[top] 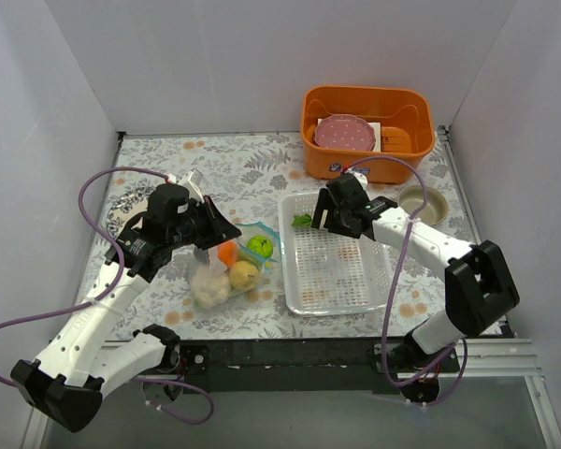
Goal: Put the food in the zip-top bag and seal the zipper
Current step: Place the fake fruit in the zipper food storage bag, then pick up the fake vegetable from the bin.
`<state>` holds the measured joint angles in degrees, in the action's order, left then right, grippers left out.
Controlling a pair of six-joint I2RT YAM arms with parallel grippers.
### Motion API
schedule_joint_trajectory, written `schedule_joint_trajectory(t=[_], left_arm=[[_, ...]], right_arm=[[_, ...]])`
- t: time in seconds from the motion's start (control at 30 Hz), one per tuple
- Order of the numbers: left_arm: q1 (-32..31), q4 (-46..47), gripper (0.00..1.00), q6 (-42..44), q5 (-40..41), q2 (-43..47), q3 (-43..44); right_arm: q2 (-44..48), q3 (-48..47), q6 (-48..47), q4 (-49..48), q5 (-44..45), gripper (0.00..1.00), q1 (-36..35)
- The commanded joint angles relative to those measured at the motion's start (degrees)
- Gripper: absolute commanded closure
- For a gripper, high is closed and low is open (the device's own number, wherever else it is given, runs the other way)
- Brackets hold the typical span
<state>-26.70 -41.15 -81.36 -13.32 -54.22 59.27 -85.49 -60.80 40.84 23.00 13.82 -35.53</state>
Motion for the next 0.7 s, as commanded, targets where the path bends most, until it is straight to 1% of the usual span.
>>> schedule_joint_trajectory(t=[0.0,0.13,0.3,0.4,0.57,0.67], left_arm=[[0.16,1.60,1.00,0.50,-0.74,1.66,0.50],[0.16,0.98,1.00,0.59,-0.48,2.01,0.50],[0.16,1.07,1.00,0.85,-0.13,1.83,0.50],[0.16,1.16,1.00,1.03,-0.13,1.75,0.68],[0.16,1.15,1.00,1.12,-0.39,1.66,0.33],[0.16,1.42,1.00,1.03,-0.56,1.92,0.06]], right_arm=[[-4.23,-3.63,4.51,0.38,3.74,0.16,0.55],[-6.09,-4.50,6.96,-1.38,6.21,0.15,1.16],[-7.84,-5.12,10.31,-2.61,5.52,0.15,2.39],[-8.46,-4.42,12.68,-3.58,6.21,0.15,2.48],[-10.22,-4.25,17.60,-1.65,9.02,0.14,2.75],[-11.18,-3.10,20.24,-3.40,9.91,0.15,2.75]])
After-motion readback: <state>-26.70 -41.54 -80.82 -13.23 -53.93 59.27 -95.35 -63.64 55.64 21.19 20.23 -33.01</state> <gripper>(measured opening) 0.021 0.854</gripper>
